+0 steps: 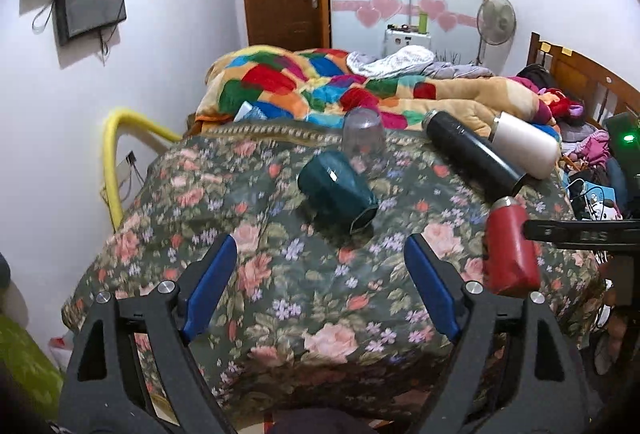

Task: Flip cup upright
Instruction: 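Lift the red bottle with the right gripper and rotate it upright, then lower the upright red bottle onto the bedspread with the right gripper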

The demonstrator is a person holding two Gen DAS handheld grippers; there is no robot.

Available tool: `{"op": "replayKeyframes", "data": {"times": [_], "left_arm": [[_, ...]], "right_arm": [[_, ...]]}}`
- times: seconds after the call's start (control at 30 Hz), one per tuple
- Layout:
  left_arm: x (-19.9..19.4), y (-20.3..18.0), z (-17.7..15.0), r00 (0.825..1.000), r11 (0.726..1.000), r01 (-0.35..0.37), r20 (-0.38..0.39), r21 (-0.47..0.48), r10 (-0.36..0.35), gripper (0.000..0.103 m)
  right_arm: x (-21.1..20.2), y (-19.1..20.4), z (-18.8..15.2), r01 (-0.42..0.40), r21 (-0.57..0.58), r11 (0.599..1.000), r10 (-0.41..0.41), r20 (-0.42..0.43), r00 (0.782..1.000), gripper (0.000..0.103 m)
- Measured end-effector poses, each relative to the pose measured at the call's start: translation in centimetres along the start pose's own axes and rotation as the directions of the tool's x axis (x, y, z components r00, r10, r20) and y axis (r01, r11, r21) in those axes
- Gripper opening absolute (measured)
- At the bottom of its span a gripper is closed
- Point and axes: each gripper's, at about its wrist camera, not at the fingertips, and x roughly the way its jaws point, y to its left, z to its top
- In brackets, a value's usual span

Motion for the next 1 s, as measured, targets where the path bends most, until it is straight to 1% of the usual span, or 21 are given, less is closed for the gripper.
{"op": "replayKeyframes", "data": {"times": [0.07, 0.1, 0.17, 0.23, 0.33, 0.37, 0.4, 0.5, 0.6, 0.7, 0.87, 1.0], "left_arm": [[0.5, 0.3, -0.8, 1.000, 1.000, 0.005, -0.014, -0.008, -0.005, 0.085], [0.9, 0.3, -1.1, 1.000, 1.000, 0.006, -0.025, -0.009, -0.006, 0.085], [1.5, -0.2, -1.3, 0.999, 1.000, 0.010, -0.035, -0.009, -0.010, 0.085], [2.2, -0.4, -1.6, 0.999, 1.000, 0.023, -0.045, -0.008, -0.023, 0.085], [2.6, -0.9, -1.7, 0.998, 0.999, 0.041, -0.054, -0.010, -0.041, 0.085], [2.8, -1.0, -1.7, 0.997, 0.999, 0.046, -0.057, -0.009, -0.047, 0.085], [2.9, -1.2, -1.7, 0.997, 0.999, 0.050, -0.058, -0.006, -0.051, 0.085], [2.9, -1.7, -1.5, 0.997, 0.998, 0.058, -0.057, 0.004, -0.057, 0.085], [2.7, -2.2, -1.2, 0.997, 0.998, 0.064, -0.052, 0.011, -0.063, 0.085], [2.2, -2.7, -0.7, 0.997, 0.997, 0.070, -0.041, 0.017, -0.070, 0.085], [1.1, -3.3, 0.1, 0.997, 0.997, 0.076, -0.012, 0.030, -0.075, 0.085], [0.4, -3.7, 0.5, 0.997, 0.997, 0.078, 0.008, 0.030, -0.078, 0.085]], "right_arm": [[1.5, 0.3, 0.1, -0.005, 0.007, 1.000, 0.005, -0.052, 0.999, 0.085], [2.3, 0.4, 0.1, -0.009, 0.010, 1.000, 0.010, -0.075, 0.997, 0.083], [3.6, 0.5, 0.2, -0.016, 0.018, 1.000, 0.018, -0.115, 0.993, 0.075], [4.6, 0.7, 0.2, -0.020, 0.025, 0.999, 0.024, -0.152, 0.988, 0.072], [5.6, 0.8, 0.3, -0.016, 0.031, 0.999, 0.022, -0.182, 0.983, 0.070], [6.0, 0.9, 0.3, -0.015, 0.028, 0.999, 0.021, -0.193, 0.981, 0.067], [6.2, 0.9, 0.4, -0.021, 0.028, 0.999, 0.026, -0.199, 0.980, 0.068], [6.1, 1.2, 0.5, -0.007, -0.002, 1.000, 0.007, -0.185, 0.983, 0.066], [5.9, 1.3, 0.3, -0.020, -0.015, 1.000, 0.017, -0.181, 0.983, 0.064], [4.8, 1.3, 0.3, -0.034, -0.028, 0.999, 0.029, -0.151, 0.988, 0.063], [1.3, 1.8, 0.6, -0.026, -0.081, 0.996, 0.022, -0.043, 0.999, 0.062], [-1.9, 2.8, 1.4, 0.003, -0.140, 0.990, 0.005, 0.062, 0.998, 0.062]]}}
